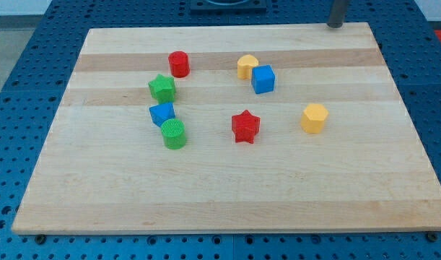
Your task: Nudge the yellow hexagon left a bit
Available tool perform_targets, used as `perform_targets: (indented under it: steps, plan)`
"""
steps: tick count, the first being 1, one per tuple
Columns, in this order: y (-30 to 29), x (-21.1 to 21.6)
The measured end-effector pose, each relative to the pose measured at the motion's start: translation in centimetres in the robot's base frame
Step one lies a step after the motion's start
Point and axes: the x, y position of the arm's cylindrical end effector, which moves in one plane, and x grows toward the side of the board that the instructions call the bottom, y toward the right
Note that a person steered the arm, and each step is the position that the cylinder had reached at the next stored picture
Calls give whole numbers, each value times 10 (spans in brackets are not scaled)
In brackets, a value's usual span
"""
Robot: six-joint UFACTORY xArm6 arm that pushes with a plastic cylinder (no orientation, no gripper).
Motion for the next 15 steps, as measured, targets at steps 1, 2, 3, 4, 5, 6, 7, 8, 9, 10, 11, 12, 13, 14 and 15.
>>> perform_targets:
  steps: [1, 2, 3, 4, 5, 6, 7, 8, 9, 10, 11, 12, 13, 14, 15]
  plan:
    - [-7, 7]
    - [-10, 7]
    - [-14, 73]
    - [-13, 118]
    - [-14, 118]
    - [31, 67]
    - [43, 22]
    - [33, -1]
    - [2, 0]
    - [-38, 49]
    - [-45, 132]
    - [-56, 178]
    - [-45, 159]
    - [-13, 153]
    - [1, 235]
